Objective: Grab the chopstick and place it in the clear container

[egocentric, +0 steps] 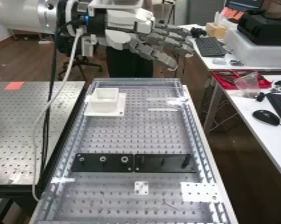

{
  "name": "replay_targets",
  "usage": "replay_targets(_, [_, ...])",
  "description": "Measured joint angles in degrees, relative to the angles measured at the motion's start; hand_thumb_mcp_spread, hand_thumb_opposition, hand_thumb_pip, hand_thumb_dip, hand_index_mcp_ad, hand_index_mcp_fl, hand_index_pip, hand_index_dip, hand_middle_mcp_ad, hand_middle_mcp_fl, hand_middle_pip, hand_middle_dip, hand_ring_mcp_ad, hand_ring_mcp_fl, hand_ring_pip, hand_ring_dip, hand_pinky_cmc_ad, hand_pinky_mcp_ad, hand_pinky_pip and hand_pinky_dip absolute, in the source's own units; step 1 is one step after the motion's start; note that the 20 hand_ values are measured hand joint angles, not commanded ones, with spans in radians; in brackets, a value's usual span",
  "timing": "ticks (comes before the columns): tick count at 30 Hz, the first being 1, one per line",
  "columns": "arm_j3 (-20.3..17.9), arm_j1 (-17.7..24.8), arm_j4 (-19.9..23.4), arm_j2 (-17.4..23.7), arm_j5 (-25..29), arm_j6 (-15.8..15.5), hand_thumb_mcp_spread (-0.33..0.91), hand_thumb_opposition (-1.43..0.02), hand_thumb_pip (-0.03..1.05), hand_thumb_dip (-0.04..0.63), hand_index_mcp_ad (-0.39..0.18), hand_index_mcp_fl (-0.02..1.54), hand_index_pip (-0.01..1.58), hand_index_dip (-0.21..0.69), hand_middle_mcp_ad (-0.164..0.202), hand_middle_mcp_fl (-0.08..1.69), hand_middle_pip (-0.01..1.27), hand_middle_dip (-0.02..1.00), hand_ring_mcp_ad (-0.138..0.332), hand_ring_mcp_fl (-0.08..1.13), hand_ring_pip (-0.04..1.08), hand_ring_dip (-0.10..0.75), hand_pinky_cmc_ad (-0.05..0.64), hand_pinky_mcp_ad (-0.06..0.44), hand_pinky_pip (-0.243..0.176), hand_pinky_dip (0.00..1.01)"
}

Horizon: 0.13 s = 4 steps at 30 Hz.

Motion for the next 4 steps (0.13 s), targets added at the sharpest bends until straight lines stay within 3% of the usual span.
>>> replay_targets(4, [-0.9,0.3,0.6,0.9,1.3,0.0,0.06,-0.74,0.53,-0.009,-0.066,0.04,0.05,0.148,0.122,0.02,0.12,0.19,0.199,0.02,0.09,0.079,0.476,0.354,-0.105,0.18])
